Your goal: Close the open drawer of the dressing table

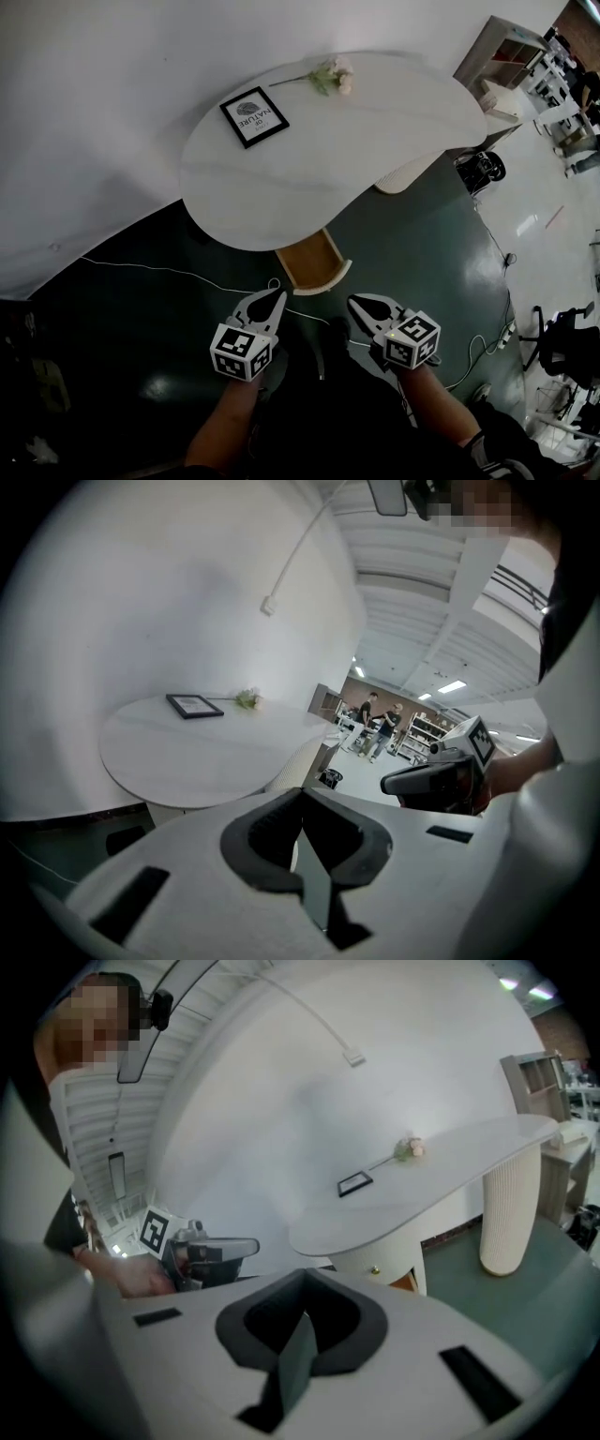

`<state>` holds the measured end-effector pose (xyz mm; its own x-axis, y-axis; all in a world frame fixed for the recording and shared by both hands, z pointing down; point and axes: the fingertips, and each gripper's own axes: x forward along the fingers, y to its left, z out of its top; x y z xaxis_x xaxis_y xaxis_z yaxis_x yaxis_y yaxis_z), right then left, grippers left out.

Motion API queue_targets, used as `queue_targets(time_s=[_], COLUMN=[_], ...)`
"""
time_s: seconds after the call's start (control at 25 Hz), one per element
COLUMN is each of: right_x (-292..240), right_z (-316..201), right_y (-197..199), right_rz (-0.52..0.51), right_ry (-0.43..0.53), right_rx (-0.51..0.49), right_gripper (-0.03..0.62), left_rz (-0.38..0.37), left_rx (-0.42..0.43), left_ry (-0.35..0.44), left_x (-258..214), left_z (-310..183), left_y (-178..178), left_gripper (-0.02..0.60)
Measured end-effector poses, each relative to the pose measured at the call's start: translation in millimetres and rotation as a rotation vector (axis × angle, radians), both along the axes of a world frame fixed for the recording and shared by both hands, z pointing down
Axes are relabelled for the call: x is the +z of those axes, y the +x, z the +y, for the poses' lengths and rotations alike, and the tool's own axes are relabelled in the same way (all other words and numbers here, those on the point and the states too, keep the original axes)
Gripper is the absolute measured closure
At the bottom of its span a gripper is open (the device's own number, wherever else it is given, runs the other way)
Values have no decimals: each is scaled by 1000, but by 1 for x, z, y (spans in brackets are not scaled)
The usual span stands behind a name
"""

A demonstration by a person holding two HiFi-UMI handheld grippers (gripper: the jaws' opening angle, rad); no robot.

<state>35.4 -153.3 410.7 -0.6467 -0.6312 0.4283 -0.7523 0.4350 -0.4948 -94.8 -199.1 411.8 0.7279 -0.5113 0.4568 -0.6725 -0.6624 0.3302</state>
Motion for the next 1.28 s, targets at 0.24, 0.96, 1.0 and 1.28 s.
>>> queue_targets(time_s=[0.24, 0.96, 1.0, 1.28], right_x=[64, 286, 300, 368], right_z=[-12, -26, -25, -21], right_y=[23, 42, 43, 38], right_rz=[-43, -78, -72, -37], right_ry=[-61, -222, -230, -260], right_rx=[5, 56, 54, 69], right_gripper=[588, 588, 588, 584], left_rz=[-30, -72, -71, -78], left_rx=[36, 43, 50, 78], left_ry=[-76, -260, -270, -301], left_x=[56, 276, 288, 350], left_z=[-2, 6, 9, 20], left_y=[44, 92, 96, 98], left_gripper=[574, 574, 574, 574])
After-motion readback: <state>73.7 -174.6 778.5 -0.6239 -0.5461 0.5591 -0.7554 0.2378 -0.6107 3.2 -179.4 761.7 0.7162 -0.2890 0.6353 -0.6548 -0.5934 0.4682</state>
